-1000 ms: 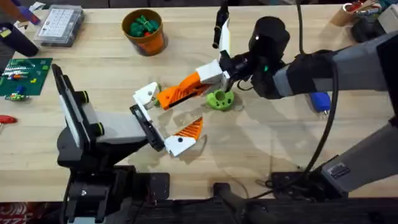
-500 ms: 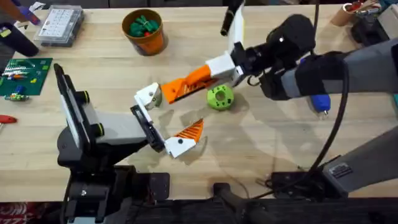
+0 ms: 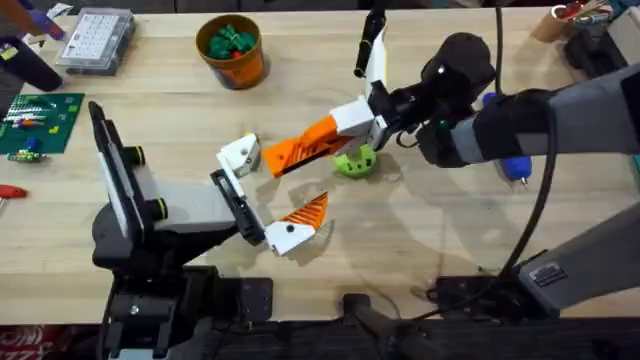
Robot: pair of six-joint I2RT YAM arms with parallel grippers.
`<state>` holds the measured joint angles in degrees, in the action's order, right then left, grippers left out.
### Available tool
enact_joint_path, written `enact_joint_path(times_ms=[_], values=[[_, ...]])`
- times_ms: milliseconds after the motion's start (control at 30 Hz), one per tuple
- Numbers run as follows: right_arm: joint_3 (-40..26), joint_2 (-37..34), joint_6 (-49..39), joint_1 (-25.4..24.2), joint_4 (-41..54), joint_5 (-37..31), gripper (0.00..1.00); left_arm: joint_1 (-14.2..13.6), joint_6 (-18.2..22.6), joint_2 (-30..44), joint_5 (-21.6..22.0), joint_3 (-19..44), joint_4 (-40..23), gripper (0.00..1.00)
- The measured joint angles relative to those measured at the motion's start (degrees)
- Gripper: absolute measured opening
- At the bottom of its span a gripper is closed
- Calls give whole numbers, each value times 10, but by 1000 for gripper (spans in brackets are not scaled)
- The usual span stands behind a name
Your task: Pick up the gripper from the table and insert it into the empty holder that is missing its gripper. Then pick up a screw, insert it into the mounting hole, and use the screwdriver to tighten it. Finally, clean up the table by picking up the vegetable and placing it into the bucket.
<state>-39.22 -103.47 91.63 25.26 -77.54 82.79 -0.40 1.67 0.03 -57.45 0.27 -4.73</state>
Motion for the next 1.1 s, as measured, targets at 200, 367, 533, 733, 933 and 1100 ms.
enact_joint_path(times_ms=[200, 367, 533, 733, 933, 1100], values=[[0, 0, -7, 13, 12, -8, 14, 0, 0, 0, 0, 0, 0, 988], [0, 0, -16, 17, 39, -21, 14, 0, 0, 0, 0, 0, 0, 988], [1, 0, -40, 28, 92, -38, 12, 0, 0, 0, 0, 0, 0, 988], [1, 0, -54, 38, 76, -41, 12, 0, 0, 0, 0, 0, 0, 988], [1, 0, -58, 38, 71, -41, 12, 0, 0, 0, 0, 0, 0, 988], [1, 0, -58, 38, 83, -46, 13, 0, 0, 0, 0, 0, 0, 988]])
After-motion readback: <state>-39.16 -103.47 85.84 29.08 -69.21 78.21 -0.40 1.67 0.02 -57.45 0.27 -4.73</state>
